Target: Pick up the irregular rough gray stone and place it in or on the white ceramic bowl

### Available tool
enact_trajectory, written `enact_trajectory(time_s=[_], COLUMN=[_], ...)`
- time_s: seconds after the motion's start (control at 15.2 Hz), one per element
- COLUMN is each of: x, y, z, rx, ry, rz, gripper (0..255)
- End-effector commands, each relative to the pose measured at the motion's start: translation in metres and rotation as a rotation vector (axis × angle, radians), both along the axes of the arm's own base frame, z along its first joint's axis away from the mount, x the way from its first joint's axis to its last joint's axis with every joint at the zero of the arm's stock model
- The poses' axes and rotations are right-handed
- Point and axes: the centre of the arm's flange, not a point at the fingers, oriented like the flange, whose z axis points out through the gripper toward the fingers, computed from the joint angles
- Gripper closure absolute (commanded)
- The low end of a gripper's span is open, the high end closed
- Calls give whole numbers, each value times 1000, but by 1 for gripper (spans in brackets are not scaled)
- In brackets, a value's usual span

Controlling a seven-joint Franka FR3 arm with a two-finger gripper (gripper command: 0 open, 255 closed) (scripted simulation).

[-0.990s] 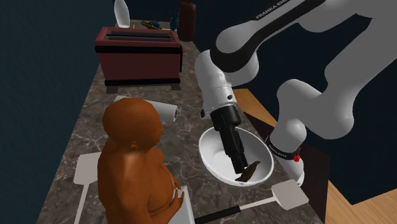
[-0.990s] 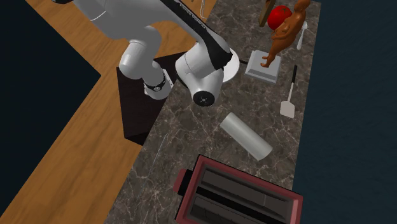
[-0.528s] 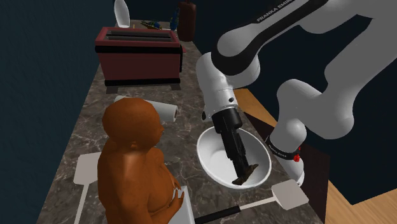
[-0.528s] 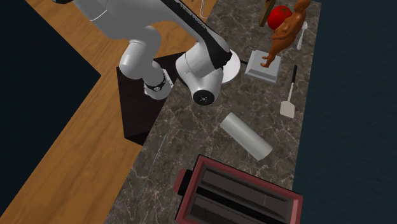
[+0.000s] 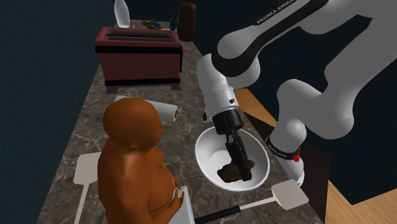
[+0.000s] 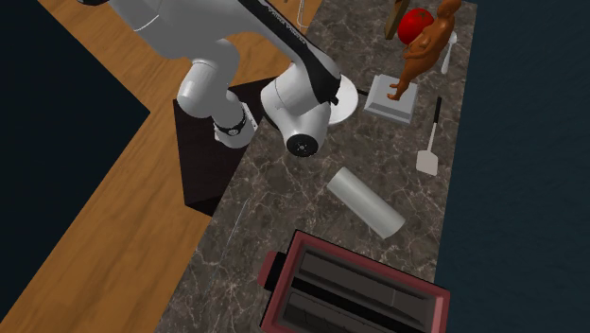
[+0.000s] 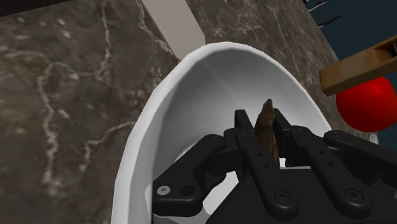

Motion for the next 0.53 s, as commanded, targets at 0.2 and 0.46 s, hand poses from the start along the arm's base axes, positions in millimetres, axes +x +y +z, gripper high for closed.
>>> enact_trajectory(time_s=[0.2, 0.46], x=[0, 0], y=[0, 0], z=[3, 24], rx=[-4, -4], ry=[0, 0], rz=[-1, -1], gripper=[255, 255])
